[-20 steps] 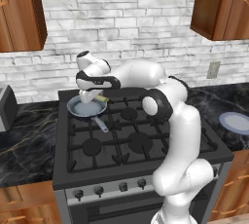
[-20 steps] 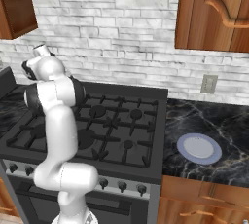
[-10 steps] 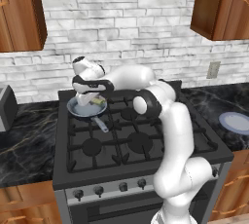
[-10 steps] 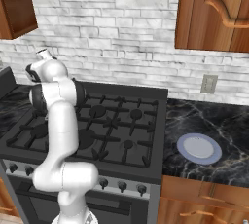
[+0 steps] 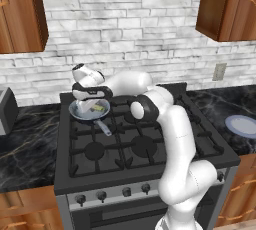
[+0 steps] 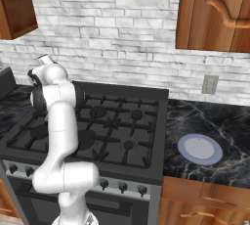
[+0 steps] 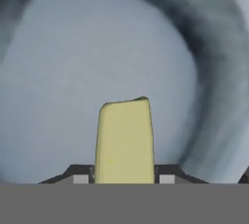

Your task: Pick up the butter stick and place it in the pan. Then turn on the burner for the pan.

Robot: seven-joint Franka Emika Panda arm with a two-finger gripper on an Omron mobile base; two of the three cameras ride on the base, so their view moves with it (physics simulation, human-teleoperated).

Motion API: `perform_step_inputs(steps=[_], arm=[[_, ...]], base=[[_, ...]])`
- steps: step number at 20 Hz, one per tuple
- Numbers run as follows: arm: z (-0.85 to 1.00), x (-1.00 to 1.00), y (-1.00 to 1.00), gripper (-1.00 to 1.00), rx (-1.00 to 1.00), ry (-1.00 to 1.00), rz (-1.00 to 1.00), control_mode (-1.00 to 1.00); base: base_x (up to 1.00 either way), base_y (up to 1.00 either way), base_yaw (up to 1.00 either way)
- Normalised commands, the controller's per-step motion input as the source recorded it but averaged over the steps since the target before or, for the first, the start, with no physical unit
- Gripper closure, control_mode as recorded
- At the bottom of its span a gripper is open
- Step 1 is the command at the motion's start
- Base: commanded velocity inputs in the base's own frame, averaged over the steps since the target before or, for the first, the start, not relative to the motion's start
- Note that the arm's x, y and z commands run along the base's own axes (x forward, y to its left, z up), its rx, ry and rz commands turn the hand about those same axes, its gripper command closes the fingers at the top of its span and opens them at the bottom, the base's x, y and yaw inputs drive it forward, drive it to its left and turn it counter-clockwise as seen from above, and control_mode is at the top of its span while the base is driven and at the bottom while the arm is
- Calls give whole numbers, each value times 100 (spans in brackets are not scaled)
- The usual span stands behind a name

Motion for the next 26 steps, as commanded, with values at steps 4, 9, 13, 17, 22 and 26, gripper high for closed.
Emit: perform_step_inputs(steps=[4,9,13,17,22,26], arm=[[-23,0,0,100,1,-2,0,-100],[-22,0,2,-100,0,-2,0,-100],[0,0,0,-100,0,-7,0,-100],[0,-5,0,-100,0,-11,0,-100],[16,-32,-2,-100,0,-13,0,-100],[64,-44,-8,-100,1,-20,0,-100]], base=[[0,0,0],[0,0,0],[0,0,0],[0,0,0],[0,0,0],[0,0,0]])
